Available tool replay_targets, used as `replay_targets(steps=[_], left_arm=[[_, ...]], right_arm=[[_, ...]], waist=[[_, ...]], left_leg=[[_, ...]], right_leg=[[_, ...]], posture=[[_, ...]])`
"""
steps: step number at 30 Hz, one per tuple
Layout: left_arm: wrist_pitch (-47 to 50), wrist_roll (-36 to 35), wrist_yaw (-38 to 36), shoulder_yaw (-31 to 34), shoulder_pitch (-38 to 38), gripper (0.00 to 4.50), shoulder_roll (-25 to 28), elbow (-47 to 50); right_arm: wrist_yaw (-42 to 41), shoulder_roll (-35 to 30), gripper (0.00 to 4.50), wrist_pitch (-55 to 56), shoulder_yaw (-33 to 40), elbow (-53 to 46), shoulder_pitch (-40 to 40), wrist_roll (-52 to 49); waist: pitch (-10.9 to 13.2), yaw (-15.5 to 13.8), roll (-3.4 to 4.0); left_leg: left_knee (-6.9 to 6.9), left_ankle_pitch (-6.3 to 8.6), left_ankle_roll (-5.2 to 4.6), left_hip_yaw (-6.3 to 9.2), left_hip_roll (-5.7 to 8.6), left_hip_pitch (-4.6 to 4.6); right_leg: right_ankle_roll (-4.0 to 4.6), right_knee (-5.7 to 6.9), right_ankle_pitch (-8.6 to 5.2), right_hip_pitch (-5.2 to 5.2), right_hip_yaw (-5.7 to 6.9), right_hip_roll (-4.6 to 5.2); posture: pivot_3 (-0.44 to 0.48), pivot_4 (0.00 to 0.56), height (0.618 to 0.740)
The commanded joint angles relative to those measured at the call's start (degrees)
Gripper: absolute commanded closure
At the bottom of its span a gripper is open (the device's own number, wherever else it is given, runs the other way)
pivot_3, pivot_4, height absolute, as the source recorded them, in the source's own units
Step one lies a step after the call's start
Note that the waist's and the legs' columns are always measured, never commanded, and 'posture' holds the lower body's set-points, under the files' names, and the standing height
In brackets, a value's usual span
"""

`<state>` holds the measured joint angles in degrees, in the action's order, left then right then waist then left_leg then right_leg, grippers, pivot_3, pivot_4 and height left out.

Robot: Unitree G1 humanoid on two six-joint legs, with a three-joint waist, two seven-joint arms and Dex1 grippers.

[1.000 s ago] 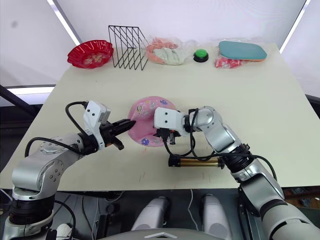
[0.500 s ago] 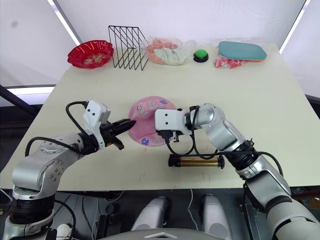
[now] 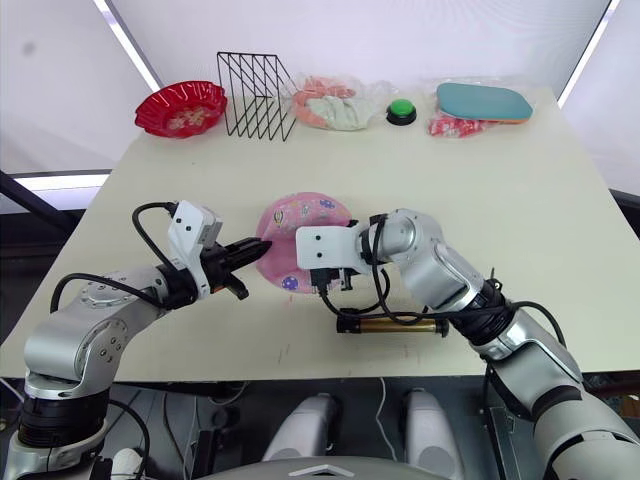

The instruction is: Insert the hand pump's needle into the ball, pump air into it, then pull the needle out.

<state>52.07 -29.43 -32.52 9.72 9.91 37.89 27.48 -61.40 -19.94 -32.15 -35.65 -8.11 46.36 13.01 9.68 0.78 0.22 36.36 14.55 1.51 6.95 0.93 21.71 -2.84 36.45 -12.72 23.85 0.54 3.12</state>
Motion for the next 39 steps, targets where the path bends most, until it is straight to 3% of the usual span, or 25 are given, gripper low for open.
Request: replay_targets(steps=[1,24,27,39], left_arm=[[1.96,0.51,-0.09,-3.12,-1.55,4.5,0.24,-2.21],[1.23,0.7,-0.14,-3.23,-2.25,4.5,0.5,-2.36],[1.18,0.72,-0.1,-3.34,-2.35,4.5,0.5,-2.36],[0.98,0.7,0.1,-3.23,-2.5,4.5,0.72,-2.73]], right_arm=[[0.12,-0.17,2.92,0.32,-0.6,-1.35,1.69,0.92],[1.59,0.94,2.92,0.17,-1.16,0.77,1.8,2.23],[1.94,1.05,4.15,0.23,-1.14,1.08,1.71,2.45],[1.34,1.87,4.18,0.2,-4.13,1.54,2.64,4.26]], waist=[[0.0,0.01,0.0],[-0.02,0.08,-0.03],[-0.04,0.06,-0.04],[-0.05,0.14,-0.06]], left_leg=[[0.01,0.0,0.0,0.0,0.0,0.0],[0.16,0.0,0.0,-0.05,0.0,-0.05],[0.16,-0.01,0.0,-0.08,0.0,-0.08],[0.19,-0.01,0.0,-0.1,0.0,-0.11]], right_leg=[[0.0,0.01,0.0,0.0,0.0,0.0],[0.1,0.23,0.06,0.0,-0.05,-0.01],[0.16,0.27,0.1,0.0,-0.08,-0.01],[0.17,0.31,0.1,0.0,-0.1,-0.02]], posture=[[0.0,0.15,0.74],[0.0,0.15,0.74],[0.0,0.15,0.74],[0.0,0.15,0.74]])
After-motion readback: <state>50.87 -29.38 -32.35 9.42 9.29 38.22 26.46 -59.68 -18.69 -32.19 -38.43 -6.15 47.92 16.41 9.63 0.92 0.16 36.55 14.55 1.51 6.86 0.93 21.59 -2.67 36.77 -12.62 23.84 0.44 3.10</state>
